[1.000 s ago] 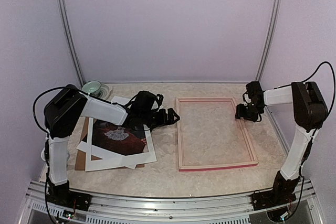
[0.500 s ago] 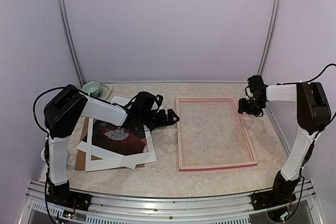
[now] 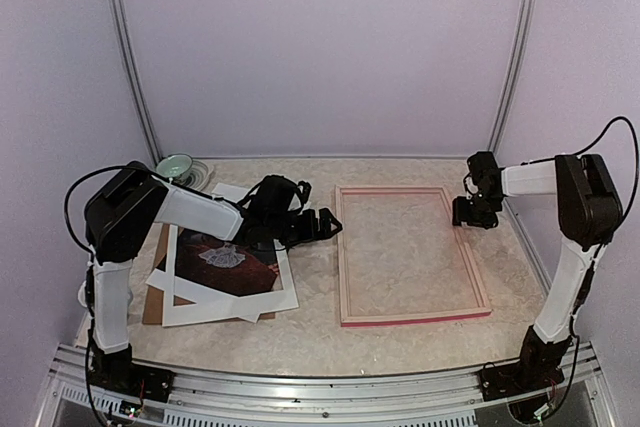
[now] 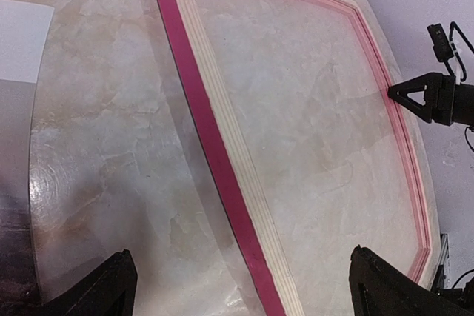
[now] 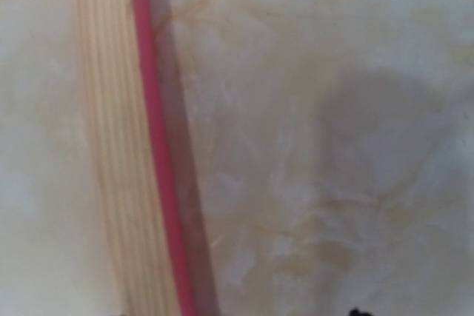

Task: Put the photo into the frame
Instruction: Adjust the glass panel to frame the body.

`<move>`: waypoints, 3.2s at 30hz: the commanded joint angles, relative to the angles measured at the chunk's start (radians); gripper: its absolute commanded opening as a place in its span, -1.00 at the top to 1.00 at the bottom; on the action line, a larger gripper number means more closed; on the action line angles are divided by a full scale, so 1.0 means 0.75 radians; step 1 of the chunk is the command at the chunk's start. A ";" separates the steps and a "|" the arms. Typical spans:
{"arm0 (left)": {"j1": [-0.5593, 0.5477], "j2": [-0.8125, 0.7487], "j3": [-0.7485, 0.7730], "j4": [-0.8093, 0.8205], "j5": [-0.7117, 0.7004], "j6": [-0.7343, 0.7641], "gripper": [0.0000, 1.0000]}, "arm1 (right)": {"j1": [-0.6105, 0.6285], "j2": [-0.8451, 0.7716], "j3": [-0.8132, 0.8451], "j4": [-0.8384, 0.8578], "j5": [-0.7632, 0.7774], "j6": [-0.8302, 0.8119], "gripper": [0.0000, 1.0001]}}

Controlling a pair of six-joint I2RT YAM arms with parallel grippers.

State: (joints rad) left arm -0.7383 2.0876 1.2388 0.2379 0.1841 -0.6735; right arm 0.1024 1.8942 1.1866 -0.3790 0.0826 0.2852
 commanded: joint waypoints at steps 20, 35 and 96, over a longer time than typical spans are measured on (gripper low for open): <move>0.001 0.122 0.127 -0.047 -0.034 0.058 -0.93 | 0.015 0.420 0.572 -0.099 0.207 -0.019 -0.35; -0.007 0.135 0.184 -0.089 -0.065 0.078 -0.93 | 0.081 0.660 0.977 -0.200 0.211 -0.089 -0.63; -0.216 0.059 0.506 -0.691 -0.342 0.639 -0.86 | 0.520 -0.613 -0.327 -0.152 -0.409 0.014 -0.98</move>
State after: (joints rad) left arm -0.8768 2.2375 1.6737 -0.2810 -0.0917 -0.1749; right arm 0.4164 1.4822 0.9752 -0.4694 -0.0799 0.2562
